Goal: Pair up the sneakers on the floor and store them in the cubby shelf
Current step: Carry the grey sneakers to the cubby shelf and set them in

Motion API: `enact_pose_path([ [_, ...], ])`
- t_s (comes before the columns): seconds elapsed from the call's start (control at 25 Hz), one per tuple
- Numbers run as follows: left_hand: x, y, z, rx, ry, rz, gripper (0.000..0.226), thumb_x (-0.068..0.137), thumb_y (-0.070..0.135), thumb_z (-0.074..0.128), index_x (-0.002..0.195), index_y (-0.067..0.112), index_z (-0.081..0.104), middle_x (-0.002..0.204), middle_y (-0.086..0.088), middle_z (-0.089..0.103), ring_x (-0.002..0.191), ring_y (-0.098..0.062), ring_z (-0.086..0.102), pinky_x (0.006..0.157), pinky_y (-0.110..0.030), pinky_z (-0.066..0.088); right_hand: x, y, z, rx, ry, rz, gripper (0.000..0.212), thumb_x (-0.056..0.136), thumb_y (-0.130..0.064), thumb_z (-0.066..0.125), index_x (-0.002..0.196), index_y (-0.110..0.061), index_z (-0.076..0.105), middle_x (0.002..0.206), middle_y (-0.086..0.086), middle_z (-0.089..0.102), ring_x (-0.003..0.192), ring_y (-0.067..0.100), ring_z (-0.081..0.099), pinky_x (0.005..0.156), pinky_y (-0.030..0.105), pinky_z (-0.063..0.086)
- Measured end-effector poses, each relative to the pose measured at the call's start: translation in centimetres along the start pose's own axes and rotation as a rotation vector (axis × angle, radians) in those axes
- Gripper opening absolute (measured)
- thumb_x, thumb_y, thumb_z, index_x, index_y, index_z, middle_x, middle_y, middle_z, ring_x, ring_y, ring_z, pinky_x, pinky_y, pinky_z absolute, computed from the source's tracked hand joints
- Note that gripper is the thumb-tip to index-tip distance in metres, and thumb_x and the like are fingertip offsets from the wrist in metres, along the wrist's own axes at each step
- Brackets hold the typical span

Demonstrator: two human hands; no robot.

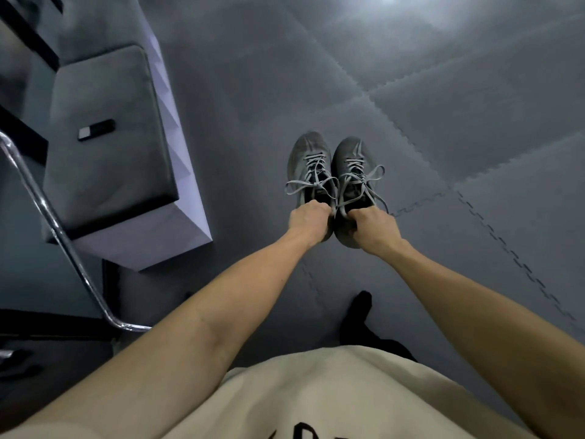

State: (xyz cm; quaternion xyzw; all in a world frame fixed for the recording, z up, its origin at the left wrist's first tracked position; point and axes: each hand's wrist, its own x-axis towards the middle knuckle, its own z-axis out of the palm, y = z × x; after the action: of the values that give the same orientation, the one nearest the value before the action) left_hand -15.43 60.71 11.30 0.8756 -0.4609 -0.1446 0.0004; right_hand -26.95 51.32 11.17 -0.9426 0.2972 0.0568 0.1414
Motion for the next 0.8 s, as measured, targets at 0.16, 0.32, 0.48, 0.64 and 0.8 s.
enact_pose_path([
  [0.16,9.3,1.8,-3.4,-0.031,0.019,-0.074,0.019,0.093,0.014,0.055,0.106,0.015,0.069,0.107,-0.010,0.066,0.099,-0.033,0.064,0.077,-0.039,0.049,9.1,4.2,-4.3,-0.005,-0.027,-0.079,0.019,0.083,-0.007,0.051,0.094,-0.014,0.065,0.096,0.012,0.065,0.093,0.036,0.062,0.066,0.034,0.042],
  [0.32,17.7,2.5,-6.5,-0.060,0.035,-0.143,0.017,0.093,0.015,0.054,0.103,0.015,0.068,0.104,-0.010,0.066,0.098,-0.033,0.064,0.077,-0.040,0.050,18.0,7.4,-8.1,-0.025,-0.052,-0.147,0.021,0.085,-0.007,0.051,0.098,-0.014,0.065,0.098,0.013,0.066,0.093,0.036,0.062,0.065,0.033,0.041],
  [0.48,26.0,1.8,-8.5,-0.043,0.039,-0.162,0.017,0.092,0.012,0.053,0.101,0.014,0.067,0.104,-0.011,0.066,0.097,-0.034,0.064,0.076,-0.039,0.050,26.5,9.4,-10.1,-0.042,-0.059,-0.170,0.020,0.084,-0.007,0.051,0.097,-0.014,0.065,0.099,0.013,0.065,0.093,0.035,0.063,0.065,0.033,0.040],
  [0.64,36.1,-0.3,-10.8,-0.063,0.027,-0.165,0.017,0.092,0.011,0.053,0.102,0.014,0.067,0.104,-0.011,0.065,0.098,-0.034,0.064,0.075,-0.039,0.048,37.1,10.9,-11.9,-0.047,-0.065,-0.170,0.022,0.083,-0.005,0.051,0.096,-0.016,0.065,0.098,0.012,0.066,0.093,0.036,0.063,0.066,0.035,0.043],
  [0.8,45.0,-2.9,-14.1,-0.071,0.027,-0.140,0.018,0.093,0.012,0.052,0.103,0.012,0.067,0.106,-0.012,0.065,0.100,-0.035,0.063,0.077,-0.039,0.048,46.8,11.4,-14.1,-0.042,-0.062,-0.158,0.021,0.083,-0.009,0.055,0.096,-0.022,0.066,0.096,0.009,0.066,0.089,0.034,0.063,0.067,0.036,0.048],
])
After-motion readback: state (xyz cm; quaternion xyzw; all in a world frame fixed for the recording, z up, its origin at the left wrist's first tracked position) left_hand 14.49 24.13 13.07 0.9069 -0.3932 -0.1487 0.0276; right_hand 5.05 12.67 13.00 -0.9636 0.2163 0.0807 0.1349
